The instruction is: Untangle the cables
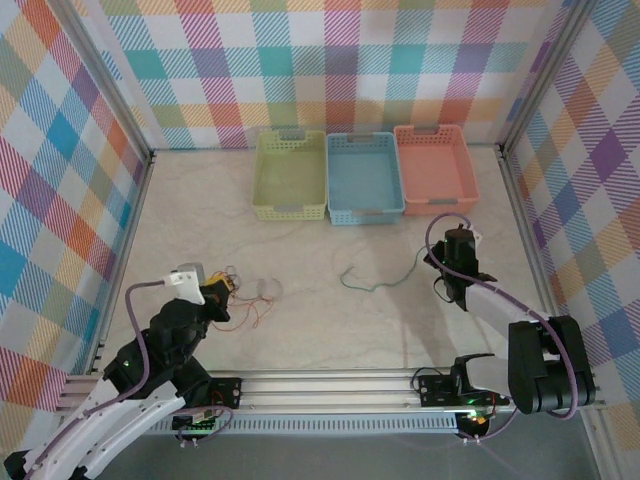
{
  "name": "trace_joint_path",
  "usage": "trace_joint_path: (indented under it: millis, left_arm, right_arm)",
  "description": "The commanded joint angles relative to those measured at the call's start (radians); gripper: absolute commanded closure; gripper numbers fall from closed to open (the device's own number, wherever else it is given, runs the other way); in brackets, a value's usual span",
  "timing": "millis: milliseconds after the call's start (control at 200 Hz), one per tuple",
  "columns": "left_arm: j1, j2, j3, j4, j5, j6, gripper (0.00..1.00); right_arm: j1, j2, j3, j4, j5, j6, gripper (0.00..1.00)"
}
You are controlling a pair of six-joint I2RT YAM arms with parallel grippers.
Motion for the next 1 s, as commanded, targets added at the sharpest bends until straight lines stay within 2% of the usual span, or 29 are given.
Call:
trace_joint_path:
  millis: [0,225,455,675,785,995]
  left_arm:
    - [0.01,0.019,-0.013,0.006,-0.017,-0.013,1.0]
    - [0.01,0.195,-0.011,0.122,0.123,0.015,1.0]
    - [0.015,0.438,0.022,0.222,0.249,0.022,1.0]
    - [0.017,0.652,0.068,0.314,0.361,0.007,1.0]
    - [0.018,0.696,0.076,0.333,0.387,0.012,1.0]
    - [0.022,0.68,0.029,0.38,0.384,0.035,1.0]
  right_arm:
    - [-0.004,0.001,-0.008,0.01,-0.005,0.009,1.0]
    - [-0.004,0.001,-0.012,0.07,-0.087,-0.014,1.0]
    - [-0.001,-0.012,-0.021,0.136,-0.194,-0.051,1.0]
    - [0.004,-0.055,-0.038,0.188,-0.245,-0.069,1.0]
    - [0.004,-0.097,-0.035,0.2,-0.296,-0.095,1.0]
    - [0.004,-0.241,-0.027,0.175,-0.335,-0.112,1.0]
